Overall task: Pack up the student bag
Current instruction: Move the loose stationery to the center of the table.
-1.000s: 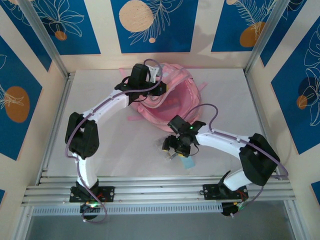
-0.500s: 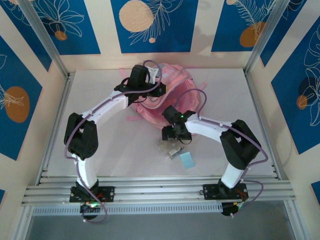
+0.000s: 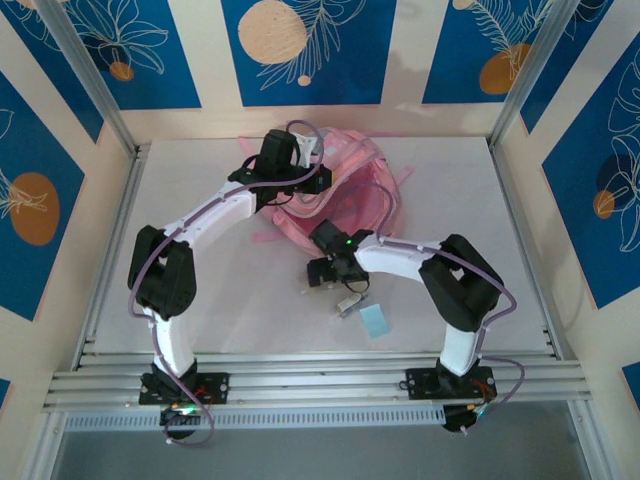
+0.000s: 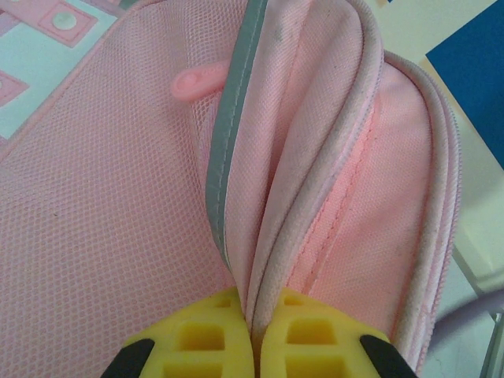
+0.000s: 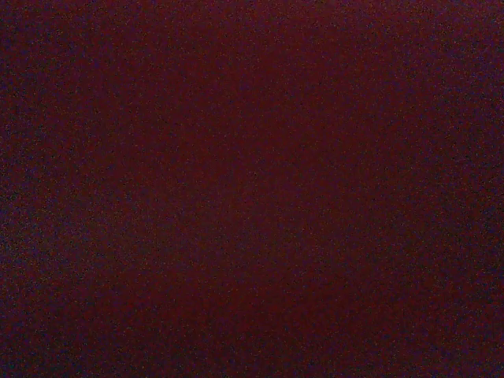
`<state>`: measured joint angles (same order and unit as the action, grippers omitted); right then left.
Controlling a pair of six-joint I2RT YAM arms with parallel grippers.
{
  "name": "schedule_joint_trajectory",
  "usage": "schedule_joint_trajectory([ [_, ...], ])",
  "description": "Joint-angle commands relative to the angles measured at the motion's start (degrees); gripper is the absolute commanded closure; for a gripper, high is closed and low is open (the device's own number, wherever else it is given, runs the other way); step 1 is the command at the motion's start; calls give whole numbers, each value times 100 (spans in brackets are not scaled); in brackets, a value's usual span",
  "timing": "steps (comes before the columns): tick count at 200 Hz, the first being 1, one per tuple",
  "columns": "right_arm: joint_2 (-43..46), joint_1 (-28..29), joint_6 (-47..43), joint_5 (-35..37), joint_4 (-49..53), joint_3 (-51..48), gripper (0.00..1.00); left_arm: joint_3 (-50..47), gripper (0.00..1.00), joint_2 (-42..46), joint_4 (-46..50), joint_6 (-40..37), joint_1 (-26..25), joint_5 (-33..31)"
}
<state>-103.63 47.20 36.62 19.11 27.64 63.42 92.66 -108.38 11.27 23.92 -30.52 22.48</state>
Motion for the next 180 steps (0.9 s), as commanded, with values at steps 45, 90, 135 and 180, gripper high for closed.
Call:
schedule_joint_trajectory([
  [45,-303,652,152,-814,29,953,1,437,100,210,-26,51,133,126],
  [90,186,688,-397,-230,541,971,1,437,100,238,10,42,221,175],
  [135,-128,665,-891,914,1112,957,5,459,100,265,42,45,240,184],
  [180,-460,641,-856,706,837,865,25,485,100,229,52,99,240,204],
])
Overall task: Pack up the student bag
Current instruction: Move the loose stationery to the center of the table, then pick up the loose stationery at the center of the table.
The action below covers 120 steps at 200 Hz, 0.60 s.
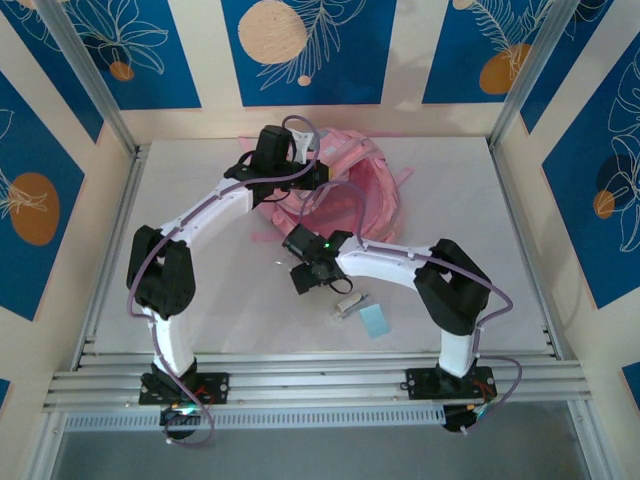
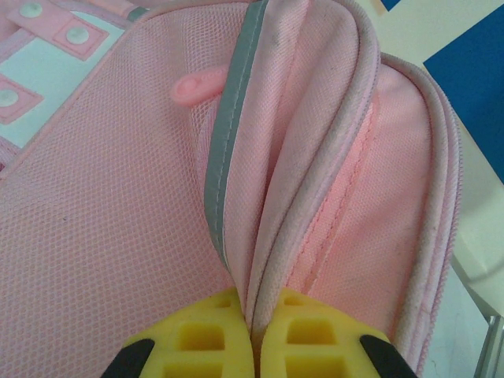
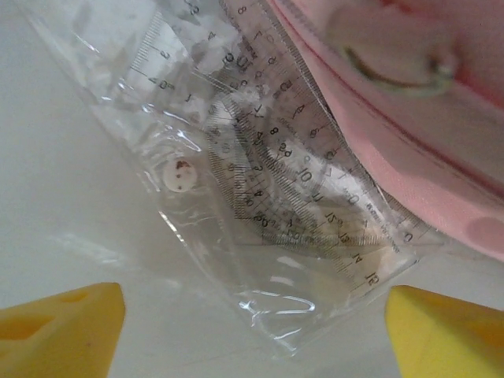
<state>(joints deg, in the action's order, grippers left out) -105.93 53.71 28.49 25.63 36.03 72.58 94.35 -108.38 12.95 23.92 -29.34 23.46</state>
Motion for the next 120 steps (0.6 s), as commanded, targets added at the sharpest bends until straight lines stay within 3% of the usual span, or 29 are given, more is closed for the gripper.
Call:
schedule_joint_trajectory([
  [1,-246,-10,-40,42,-10,-51,25,319,100,229,-108,97,122,101],
  [63,-744,93,395,-243,24,-270,44,361,100,240,11,43,122,17],
  [120,-1048,83,486,-206,90,-587,70,381,100,265,124,-43,137,-17],
])
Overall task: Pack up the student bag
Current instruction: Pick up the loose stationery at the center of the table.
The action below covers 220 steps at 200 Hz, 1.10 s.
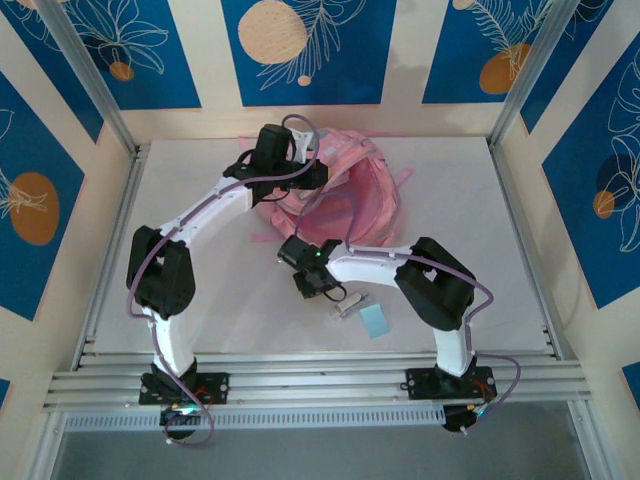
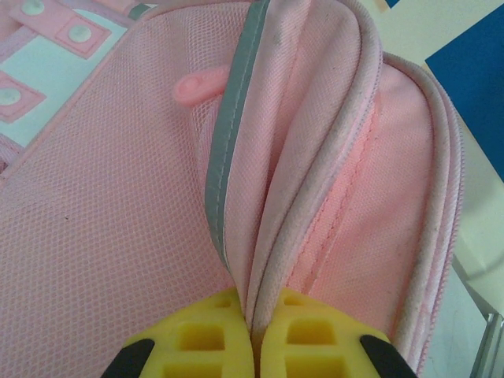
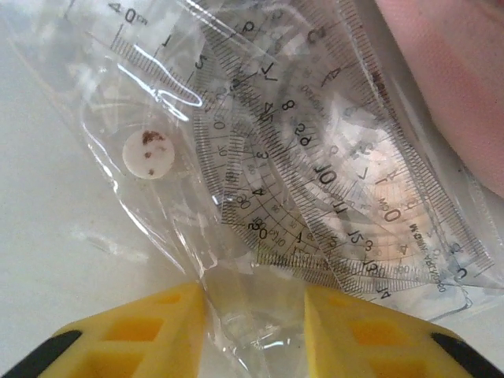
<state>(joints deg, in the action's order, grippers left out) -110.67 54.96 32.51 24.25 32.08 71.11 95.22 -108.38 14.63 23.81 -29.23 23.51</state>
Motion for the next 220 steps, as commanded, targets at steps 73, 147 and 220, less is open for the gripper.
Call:
schedule_joint_trajectory([
  [73,-33,-192,-373,-1049,88,-181,100,208,100,350,-26,-87,198,-119],
  [147,1422,-281,-515,-3118,422,-11,100,474,100,189,216,-276,479,-149],
  [220,2684,-969,-411,-3702,374,-469,100,542,100,89,241,-195,559,-68],
])
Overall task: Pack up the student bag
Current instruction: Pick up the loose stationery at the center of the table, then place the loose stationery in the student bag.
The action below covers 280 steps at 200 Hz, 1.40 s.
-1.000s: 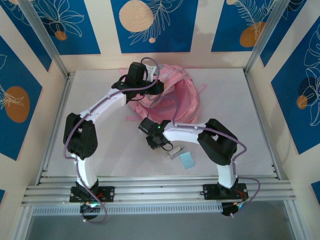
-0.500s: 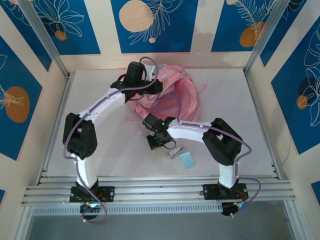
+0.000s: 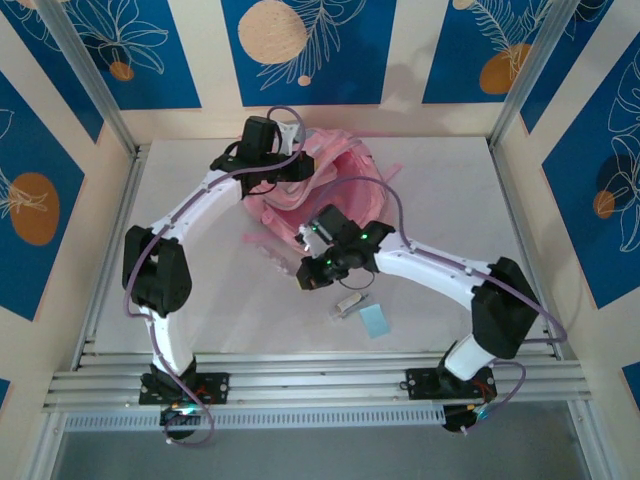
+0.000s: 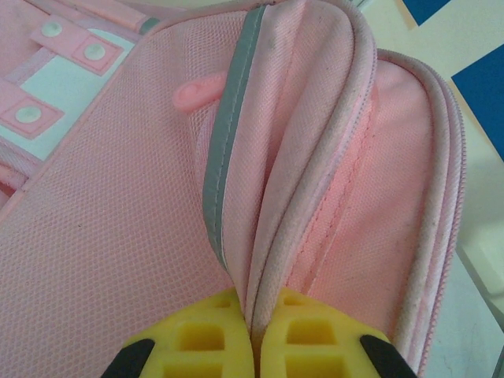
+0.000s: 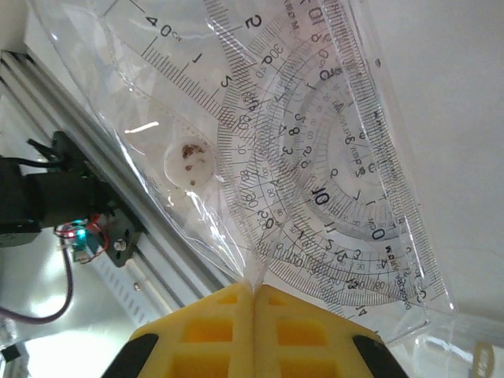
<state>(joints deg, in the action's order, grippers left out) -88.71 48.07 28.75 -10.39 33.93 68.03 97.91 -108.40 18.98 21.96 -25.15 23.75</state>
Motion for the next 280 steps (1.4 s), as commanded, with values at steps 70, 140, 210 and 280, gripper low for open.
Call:
schedule_joint_trajectory([
  [70,1047,-1876,-1103,1482,405,-344,100,-111,100,454,-521,498,24,334],
  [140,-443,-2149,-1536,2129,-224,446,100,-470,100,803,-1132,1104,-270,576],
  [210,-2082,-1764,-890,1593,-797,2187,100,-665,100,752,-1649,1553,-550,782],
  [280,-3074,-1758,78,575,-1688,2787,100,-778,100,777,-2055,1839,-568,735],
])
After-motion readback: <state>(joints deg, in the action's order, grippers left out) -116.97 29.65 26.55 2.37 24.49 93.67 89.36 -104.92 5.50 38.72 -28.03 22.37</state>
